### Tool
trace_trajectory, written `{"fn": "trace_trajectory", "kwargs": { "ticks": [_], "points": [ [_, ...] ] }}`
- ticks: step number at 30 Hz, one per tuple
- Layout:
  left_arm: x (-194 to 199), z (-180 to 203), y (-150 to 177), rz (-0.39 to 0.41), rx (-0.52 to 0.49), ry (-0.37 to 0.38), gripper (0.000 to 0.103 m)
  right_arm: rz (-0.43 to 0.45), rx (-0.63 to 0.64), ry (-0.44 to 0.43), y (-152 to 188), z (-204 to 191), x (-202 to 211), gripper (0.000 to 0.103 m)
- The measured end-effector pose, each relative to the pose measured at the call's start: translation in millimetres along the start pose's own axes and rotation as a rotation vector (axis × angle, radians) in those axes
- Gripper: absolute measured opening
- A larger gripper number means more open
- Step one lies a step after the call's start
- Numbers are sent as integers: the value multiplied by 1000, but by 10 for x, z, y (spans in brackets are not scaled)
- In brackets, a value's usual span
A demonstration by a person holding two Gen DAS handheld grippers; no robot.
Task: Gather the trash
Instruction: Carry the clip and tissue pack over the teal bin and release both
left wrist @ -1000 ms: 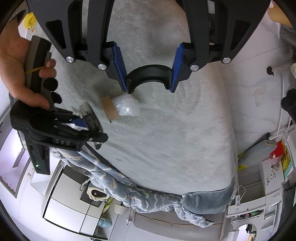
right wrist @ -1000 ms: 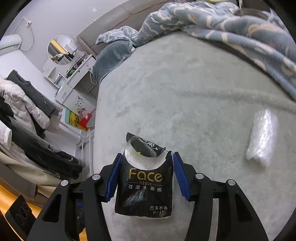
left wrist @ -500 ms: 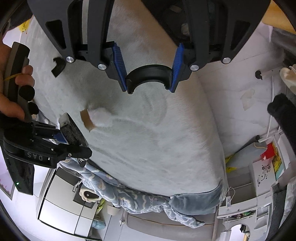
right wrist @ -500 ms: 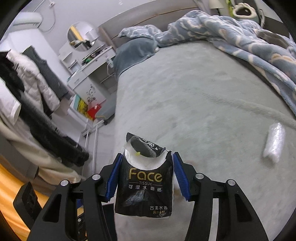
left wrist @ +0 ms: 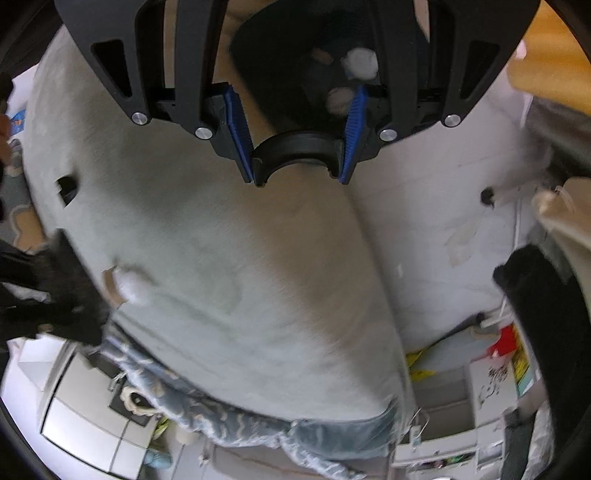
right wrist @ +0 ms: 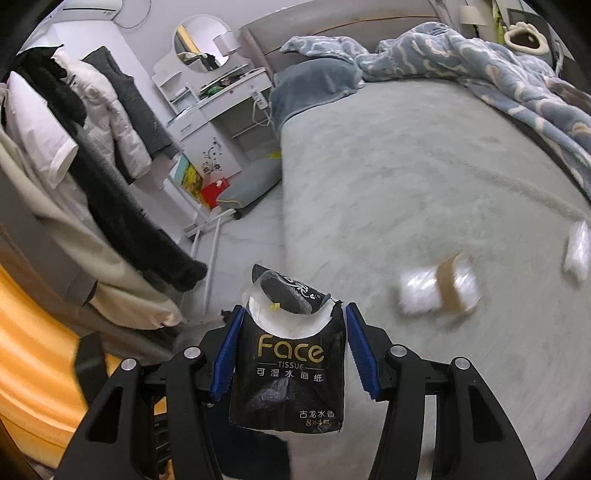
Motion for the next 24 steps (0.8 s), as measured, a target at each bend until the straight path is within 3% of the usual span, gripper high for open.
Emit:
{"fn": "trace_trajectory", "kwargs": {
  "ticks": [12,24],
  "points": [
    [-184,-400,633,-164,109,-12,48,-49,46,-43,482,-477,-13,56],
    [-449,-552,1249,-385,136,34,50,-157,143,-25,896,-796,-413,56]
  ]
}}
Point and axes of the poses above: each gripper's, at about its wrist camera, not at the fingertips, and x roughly against the way its jaws point, z to its right, y to its underside, the point moved 6 cm from there along -x, roughly the way its jaws point, and after that the axes turned 10 degrees about -x, right-handed, at the moved point
